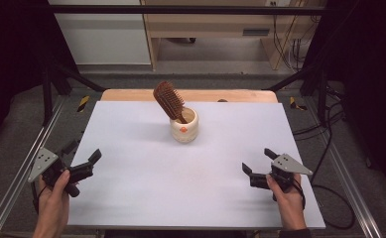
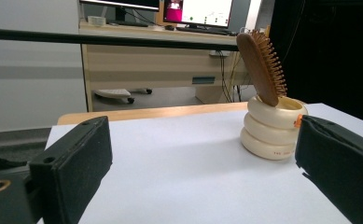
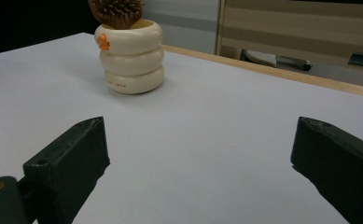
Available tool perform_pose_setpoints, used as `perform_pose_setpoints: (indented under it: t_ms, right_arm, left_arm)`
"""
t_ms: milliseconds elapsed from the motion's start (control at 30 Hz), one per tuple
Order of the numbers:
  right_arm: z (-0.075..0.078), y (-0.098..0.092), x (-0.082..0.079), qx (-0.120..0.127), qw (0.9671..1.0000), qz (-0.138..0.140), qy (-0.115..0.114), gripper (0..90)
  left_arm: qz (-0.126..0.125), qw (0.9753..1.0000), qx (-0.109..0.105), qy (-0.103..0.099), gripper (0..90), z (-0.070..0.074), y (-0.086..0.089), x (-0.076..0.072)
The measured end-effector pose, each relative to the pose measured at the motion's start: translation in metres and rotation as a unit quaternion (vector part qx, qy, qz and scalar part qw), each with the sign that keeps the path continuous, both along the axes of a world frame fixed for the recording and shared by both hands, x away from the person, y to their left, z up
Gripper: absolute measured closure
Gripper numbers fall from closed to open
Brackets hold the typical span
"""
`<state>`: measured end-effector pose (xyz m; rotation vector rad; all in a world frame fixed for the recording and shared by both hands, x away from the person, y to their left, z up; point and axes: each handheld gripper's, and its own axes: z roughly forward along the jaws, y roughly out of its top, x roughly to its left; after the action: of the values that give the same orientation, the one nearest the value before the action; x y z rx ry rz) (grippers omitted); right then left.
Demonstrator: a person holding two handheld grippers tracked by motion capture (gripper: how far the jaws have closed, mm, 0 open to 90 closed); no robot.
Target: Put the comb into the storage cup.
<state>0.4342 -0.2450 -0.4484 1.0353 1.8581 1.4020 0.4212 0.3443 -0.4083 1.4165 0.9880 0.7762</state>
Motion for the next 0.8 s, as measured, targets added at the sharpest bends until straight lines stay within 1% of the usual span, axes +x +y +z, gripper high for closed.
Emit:
perform_pose_setpoints:
  t_ms: [67, 133, 367, 567, 667, 800]
  right_arm:
    - [0.0, 0.0, 0.0, 0.001, 1.0, 0.0, -0.001, 4.4]
    - [0.0, -0.001, 0.0, 0.002, 1.0, 0.0, -0.002, 4.4]
    - [-0.002, -0.003, -0.002, 0.003, 1.0, 0.0, -0.003, 4.2]
    - [-0.002, -0.004, -0.002, 0.006, 1.0, -0.001, -0.005, 3.9]
    - [-0.002, -0.004, -0.003, 0.004, 1.0, -0.001, -0.008, 3.7]
    - [-0.003, -0.005, -0.003, 0.003, 1.0, -0.001, -0.008, 3.6]
  left_arm:
    - [0.0, 1.0, 0.002, 0.0, 3.9, -0.003, 0.0, -0.001]
    - [0.0, 1.0, -0.002, 0.001, 3.9, -0.006, 0.001, -0.002]
    - [-0.001, 1.0, -0.004, 0.001, 3.9, -0.014, 0.003, -0.006]
    - [-0.003, 1.0, -0.007, 0.002, 3.9, -0.017, 0.004, -0.009]
    - [-0.005, 1.0, -0.006, 0.002, 3.9, -0.017, 0.005, -0.011]
    - [-0.007, 0.9999, -0.01, 0.002, 3.9, -0.018, 0.005, -0.013]
